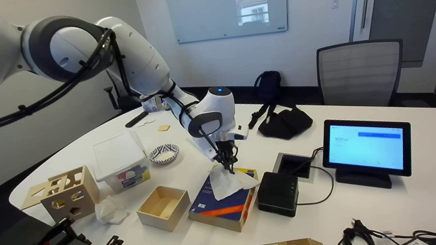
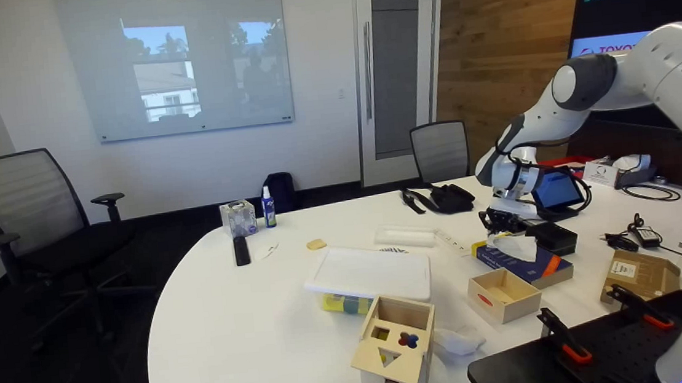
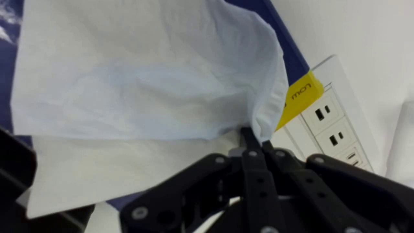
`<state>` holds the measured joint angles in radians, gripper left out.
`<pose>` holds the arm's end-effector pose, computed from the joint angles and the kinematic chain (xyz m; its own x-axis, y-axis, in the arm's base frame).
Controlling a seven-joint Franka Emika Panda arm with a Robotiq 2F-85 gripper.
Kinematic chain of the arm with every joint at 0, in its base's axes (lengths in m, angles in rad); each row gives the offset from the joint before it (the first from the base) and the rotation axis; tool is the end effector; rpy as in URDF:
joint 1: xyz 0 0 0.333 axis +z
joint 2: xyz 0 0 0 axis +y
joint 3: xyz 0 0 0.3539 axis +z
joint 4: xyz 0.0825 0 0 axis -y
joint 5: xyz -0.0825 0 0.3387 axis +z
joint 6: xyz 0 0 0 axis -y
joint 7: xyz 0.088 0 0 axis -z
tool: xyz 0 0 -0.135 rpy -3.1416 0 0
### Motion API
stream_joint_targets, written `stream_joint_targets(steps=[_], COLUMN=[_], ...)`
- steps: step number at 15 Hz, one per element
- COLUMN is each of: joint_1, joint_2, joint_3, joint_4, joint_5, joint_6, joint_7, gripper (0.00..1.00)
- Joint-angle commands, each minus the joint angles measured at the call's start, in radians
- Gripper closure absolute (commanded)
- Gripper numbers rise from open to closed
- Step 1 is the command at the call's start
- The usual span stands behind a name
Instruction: Use the paper towel to clean the book
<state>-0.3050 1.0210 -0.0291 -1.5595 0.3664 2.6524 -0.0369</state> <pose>0.6529 -0.2286 0.0762 0.8214 -0.5677 0.0548 -0.5532 -0.8164 -0.1656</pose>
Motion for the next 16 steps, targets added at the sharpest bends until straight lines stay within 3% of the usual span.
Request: stream_joint_targets(steps=[1,4,7,16], joint_1=[0.063,0.122,0.152,0.141], joint_2=[-0.001,0.015,0.027,-0.015], joint_3=[-0.095,-0.196,-0.239,-0.166], joint_4=[-0.037,-0.058,-0.063,-0.046], joint_5=[-0.043,-0.078,-0.104,-0.142], joint_6=[0.101,0.149,0.087,-0.187], joint_7=[0.155,0.291,0.365,0.336], gripper=[1.0,1.0,1.0,1.0])
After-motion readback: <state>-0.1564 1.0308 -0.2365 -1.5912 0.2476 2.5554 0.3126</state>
